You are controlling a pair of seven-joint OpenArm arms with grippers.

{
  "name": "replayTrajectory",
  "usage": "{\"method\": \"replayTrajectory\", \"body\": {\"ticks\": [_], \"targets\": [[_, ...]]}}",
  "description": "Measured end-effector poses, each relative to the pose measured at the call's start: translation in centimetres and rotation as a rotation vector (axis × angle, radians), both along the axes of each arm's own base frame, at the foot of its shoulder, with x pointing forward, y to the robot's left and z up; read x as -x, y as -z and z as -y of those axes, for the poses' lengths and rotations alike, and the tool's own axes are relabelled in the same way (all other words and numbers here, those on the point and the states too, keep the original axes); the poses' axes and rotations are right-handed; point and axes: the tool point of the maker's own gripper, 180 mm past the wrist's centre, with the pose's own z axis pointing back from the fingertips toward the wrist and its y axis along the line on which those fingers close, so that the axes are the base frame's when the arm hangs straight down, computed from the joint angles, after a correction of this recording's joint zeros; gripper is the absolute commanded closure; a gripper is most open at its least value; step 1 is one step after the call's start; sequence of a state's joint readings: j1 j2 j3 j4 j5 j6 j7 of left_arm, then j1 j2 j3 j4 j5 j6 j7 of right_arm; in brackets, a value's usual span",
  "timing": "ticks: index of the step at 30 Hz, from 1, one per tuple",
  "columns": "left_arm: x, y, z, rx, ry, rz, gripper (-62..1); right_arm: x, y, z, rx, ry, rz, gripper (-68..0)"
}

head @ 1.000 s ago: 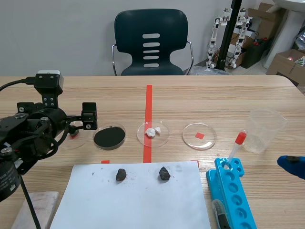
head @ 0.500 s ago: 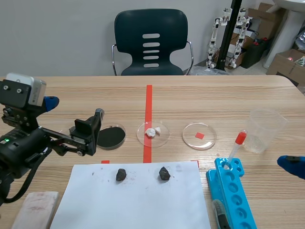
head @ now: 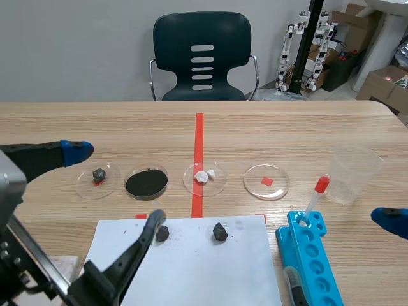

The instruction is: Return to the home posture

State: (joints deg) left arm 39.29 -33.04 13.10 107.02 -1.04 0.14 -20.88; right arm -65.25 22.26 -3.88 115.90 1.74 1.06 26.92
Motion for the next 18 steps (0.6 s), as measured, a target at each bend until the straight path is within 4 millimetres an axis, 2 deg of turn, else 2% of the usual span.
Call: {"method": "replayTrajectory", "body": {"ticks": [9, 18], "targets": [[3.4, 2.0, 0.2, -0.042, 0.046, -0.109, -62.3, 0.0, 0.0, 0.0, 0.0, 0.0, 0.0, -67.9], [3.5, 2.5, -0.1, -0.027, 0.027, -0.147, -62.3, 0.0, 0.0, 0.0, 0.0, 0.0, 0.0, -67.9]]}}
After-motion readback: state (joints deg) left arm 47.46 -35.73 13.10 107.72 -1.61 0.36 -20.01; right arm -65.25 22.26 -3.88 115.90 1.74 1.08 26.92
